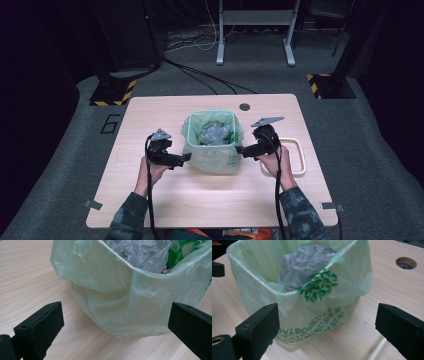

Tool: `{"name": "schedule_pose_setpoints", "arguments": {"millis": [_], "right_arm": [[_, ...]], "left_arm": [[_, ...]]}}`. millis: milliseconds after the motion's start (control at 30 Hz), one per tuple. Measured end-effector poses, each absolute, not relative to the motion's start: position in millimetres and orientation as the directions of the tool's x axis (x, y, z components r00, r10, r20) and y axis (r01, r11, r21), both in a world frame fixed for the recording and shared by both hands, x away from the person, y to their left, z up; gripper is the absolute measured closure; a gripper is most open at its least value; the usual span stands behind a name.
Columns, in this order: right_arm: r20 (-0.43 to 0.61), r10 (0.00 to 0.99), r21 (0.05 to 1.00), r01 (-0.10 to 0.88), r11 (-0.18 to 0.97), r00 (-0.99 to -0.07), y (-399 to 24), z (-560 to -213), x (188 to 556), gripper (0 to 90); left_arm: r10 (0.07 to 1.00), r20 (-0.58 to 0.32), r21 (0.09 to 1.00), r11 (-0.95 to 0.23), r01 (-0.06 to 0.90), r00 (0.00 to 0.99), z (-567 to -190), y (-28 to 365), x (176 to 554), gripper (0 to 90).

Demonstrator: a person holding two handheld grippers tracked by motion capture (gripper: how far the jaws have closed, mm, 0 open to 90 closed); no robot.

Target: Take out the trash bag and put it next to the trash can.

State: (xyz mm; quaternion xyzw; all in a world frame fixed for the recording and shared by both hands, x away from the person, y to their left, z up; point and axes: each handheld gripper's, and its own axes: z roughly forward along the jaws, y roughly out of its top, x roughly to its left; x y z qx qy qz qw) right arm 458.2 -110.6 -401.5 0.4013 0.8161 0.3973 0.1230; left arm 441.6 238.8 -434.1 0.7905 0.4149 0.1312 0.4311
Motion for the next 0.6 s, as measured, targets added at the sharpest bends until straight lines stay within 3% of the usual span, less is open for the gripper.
{"name": "schedule_pose_setpoints", "arguments": {"millis": [300, 433, 600], "right_arm": [[0.119, 0.699, 0.740, 0.532, 0.412, -0.705, -96, -416, 454, 5.3], [0.112, 0.689, 0.729, 0.531, 0.433, -0.716, -90, -422, 452, 8.6], [0.115, 0.682, 0.717, 0.536, 0.447, -0.722, -88, -431, 453, 22.2]], "left_arm": [[0.737, -0.147, 0.783, -0.320, 0.533, 0.660, -450, 233, 446, 9.1], [0.732, -0.139, 0.777, -0.337, 0.531, 0.667, -459, 231, 446, 20.6], [0.699, -0.140, 0.783, -0.356, 0.510, 0.702, -465, 231, 446, 40.2]]}}
